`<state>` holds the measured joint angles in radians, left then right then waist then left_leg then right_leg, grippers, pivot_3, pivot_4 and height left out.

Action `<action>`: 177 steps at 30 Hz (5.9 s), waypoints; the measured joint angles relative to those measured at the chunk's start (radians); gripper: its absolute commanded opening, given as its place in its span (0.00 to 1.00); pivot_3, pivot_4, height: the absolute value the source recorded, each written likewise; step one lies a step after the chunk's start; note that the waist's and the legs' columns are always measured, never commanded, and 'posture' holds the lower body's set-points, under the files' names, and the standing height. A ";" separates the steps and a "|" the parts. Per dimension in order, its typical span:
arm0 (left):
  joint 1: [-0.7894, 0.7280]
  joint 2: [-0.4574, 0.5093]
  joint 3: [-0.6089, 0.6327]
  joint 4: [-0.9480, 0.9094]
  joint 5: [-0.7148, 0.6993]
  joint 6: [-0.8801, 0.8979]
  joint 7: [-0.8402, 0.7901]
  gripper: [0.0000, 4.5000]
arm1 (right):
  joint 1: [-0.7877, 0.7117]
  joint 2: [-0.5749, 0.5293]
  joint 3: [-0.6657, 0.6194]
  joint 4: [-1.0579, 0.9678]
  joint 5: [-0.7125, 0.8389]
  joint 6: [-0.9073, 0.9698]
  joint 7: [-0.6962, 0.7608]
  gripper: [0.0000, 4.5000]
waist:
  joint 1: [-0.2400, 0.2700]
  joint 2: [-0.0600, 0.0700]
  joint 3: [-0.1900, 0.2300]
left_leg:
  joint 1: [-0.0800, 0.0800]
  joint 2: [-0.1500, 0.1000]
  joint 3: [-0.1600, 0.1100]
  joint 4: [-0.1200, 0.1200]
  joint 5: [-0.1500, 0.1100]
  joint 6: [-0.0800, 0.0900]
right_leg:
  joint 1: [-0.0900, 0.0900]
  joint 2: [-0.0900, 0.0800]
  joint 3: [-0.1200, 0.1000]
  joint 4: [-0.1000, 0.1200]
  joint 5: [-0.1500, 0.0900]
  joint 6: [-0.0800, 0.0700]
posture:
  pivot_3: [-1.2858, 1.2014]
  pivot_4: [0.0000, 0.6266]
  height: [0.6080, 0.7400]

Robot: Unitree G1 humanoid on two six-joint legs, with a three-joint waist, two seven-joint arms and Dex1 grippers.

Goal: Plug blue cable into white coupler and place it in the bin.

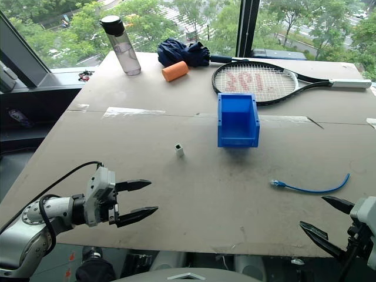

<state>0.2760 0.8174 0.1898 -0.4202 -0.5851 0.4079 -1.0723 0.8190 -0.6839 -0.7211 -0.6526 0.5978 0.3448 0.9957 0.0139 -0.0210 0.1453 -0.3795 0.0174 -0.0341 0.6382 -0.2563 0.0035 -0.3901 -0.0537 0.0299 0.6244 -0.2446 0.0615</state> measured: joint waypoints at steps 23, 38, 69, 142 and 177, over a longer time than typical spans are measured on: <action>-0.157 0.010 -0.097 -0.191 -0.073 0.124 0.064 1.00 | -0.883 -0.409 0.820 0.279 -0.200 0.468 -0.199 0.72 | -0.010 -0.008 -0.002 | -0.001 -0.002 0.002 0.006 -0.001 0.002 | 0.001 0.003 0.001 0.001 0.003 -0.004 | 0.52 0.24 1.00; -0.134 0.010 -0.070 -0.264 -0.096 0.166 0.142 1.00 | -1.073 -0.264 0.959 0.291 -0.320 0.451 -0.170 0.01 | -0.037 -0.007 -0.001 | 0.001 0.005 0.002 0.011 -0.001 0.002 | 0.001 0.009 0.002 0.002 0.006 -0.008 | 0.52 0.24 1.00; -0.530 -0.242 -0.497 0.068 0.261 0.159 0.294 1.00 | -1.005 -0.149 0.835 0.146 -0.382 0.224 0.100 0.99 | 0.010 -0.002 0.000 | -0.003 -0.001 -0.004 0.009 -0.001 0.003 | 0.003 0.006 -0.006 0.001 0.007 -0.003 | 0.52 0.24 1.00; -0.642 -0.263 -0.124 0.013 -0.434 0.633 0.311 0.93 | -0.832 0.111 0.664 -0.044 1.041 0.390 -0.836 0.00 | -0.025 -0.001 -0.001 | 0.000 0.000 -0.003 0.009 -0.003 0.005 | 0.004 0.006 -0.002 0.002 0.003 -0.005 | 0.52 0.24 1.00; -0.716 -0.278 -0.377 0.626 0.331 -0.187 -0.021 0.12 | -0.754 0.115 0.678 -0.096 0.733 0.311 -0.798 0.00 | -0.003 -0.002 -0.001 | -0.003 -0.001 0.000 0.010 -0.003 0.005 | 0.002 0.003 -0.001 0.001 0.004 -0.005 | 0.52 0.24 1.00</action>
<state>-0.4403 0.5394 -0.1874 0.2054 -0.2544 0.2210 -1.0935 0.0652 -0.5690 -0.0432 -0.7484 1.3310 0.6558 0.1972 0.0108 -0.0225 0.1447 -0.3825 0.0162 -0.0344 0.6481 -0.2591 0.0085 -0.3882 -0.0503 0.0284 0.6251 -0.2409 0.0567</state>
